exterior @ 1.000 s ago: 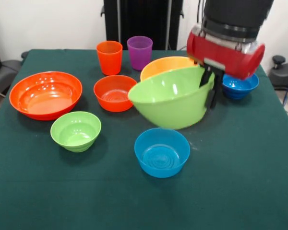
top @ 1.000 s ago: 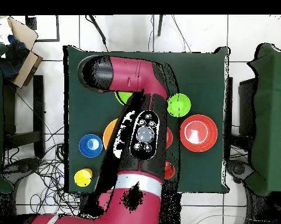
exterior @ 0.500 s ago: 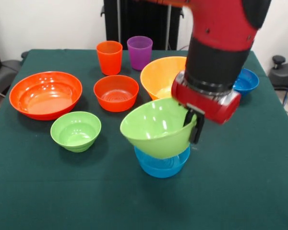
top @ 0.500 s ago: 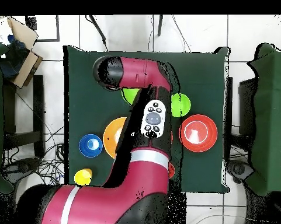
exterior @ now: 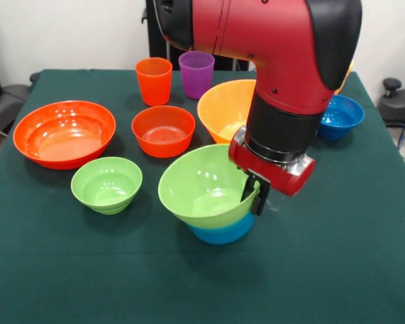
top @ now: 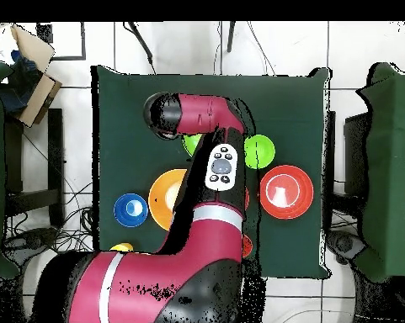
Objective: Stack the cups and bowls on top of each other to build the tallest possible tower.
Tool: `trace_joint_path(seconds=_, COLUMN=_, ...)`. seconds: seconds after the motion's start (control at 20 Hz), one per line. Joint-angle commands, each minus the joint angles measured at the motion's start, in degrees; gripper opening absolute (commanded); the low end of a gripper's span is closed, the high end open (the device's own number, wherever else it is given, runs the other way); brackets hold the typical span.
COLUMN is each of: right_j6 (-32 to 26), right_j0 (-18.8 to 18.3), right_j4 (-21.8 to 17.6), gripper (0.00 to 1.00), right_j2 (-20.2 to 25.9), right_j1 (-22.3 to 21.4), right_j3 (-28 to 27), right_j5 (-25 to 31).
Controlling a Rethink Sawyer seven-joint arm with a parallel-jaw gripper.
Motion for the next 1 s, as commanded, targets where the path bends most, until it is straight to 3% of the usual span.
trace_joint_path(seconds=0.05, right_j6=-8.7, right_j0=1.3, right_j4=-5.7, gripper=0.00, right_j2=3.6, right_j1=1.0, right_j3=-4.5, right_j5=5.1)
trace_joint_path(seconds=0.7, right_j6=-9.8, right_j0=3.3, right_j4=-7.4, gripper=0.00, right_j2=3.6, right_j1=6.9, right_j3=-15.6, right_j5=14.0)
trace_joint_path(seconds=1.0, right_j6=-8.1, right_j0=4.3, right_j4=-7.7, gripper=0.00, right_j2=2.6, right_j1=8.5, right_j3=-17.5, right_j5=17.2)
